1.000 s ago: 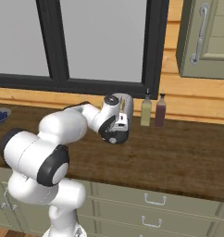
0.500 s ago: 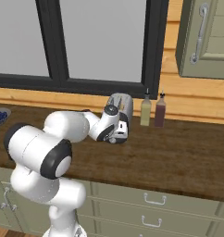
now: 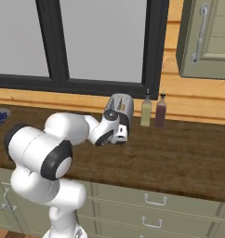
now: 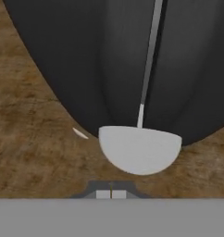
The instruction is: Start the toaster. Once the lever pops up, take the bread to the plate on the dining counter.
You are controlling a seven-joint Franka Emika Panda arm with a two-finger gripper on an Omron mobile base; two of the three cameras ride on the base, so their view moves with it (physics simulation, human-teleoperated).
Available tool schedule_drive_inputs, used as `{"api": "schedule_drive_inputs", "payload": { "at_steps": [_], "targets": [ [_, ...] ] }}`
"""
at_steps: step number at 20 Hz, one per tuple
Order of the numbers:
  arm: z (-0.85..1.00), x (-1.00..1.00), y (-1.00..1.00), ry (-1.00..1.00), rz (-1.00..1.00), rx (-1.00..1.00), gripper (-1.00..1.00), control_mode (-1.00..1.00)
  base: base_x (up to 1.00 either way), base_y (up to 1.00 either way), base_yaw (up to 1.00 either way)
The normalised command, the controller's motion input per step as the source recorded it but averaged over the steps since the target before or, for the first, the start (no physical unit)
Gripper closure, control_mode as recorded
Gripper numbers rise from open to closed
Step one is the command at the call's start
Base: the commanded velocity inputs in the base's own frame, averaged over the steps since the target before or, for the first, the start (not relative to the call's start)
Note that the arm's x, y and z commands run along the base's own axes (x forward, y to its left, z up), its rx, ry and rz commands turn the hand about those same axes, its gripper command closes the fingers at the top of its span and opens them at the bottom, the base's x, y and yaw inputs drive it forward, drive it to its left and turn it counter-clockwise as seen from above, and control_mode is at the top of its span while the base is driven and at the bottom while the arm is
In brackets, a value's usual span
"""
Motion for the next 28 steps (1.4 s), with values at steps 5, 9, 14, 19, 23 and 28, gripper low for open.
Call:
{"api": "schedule_drive_inputs", "payload": {
  "at_steps": [5, 9, 14, 19, 23, 28],
  "targets": [
    [0.64, -0.64, 0.00, -0.01, 0.00, 0.00, 1.00, -1.00, 0.00, 0.00, 0.00],
    [0.94, -0.58, 0.00, 0.00, 0.00, 0.00, 1.00, -1.00, 0.00, 0.00, 0.00],
    [1.00, -0.30, 0.00, 0.00, 0.00, 0.00, 1.00, -1.00, 0.00, 0.00, 0.00],
    [0.98, -0.08, -0.13, -0.01, 0.00, 0.00, 1.00, -1.00, 0.00, 0.00, 0.00],
    [0.84, 0.00, -0.07, -0.04, 0.00, 0.00, 1.00, -1.00, 0.00, 0.00, 0.00],
    [0.47, 0.32, -0.01, -0.01, 0.00, 0.00, 1.00, -1.00, 0.00, 0.00, 0.00]
  ]
}}
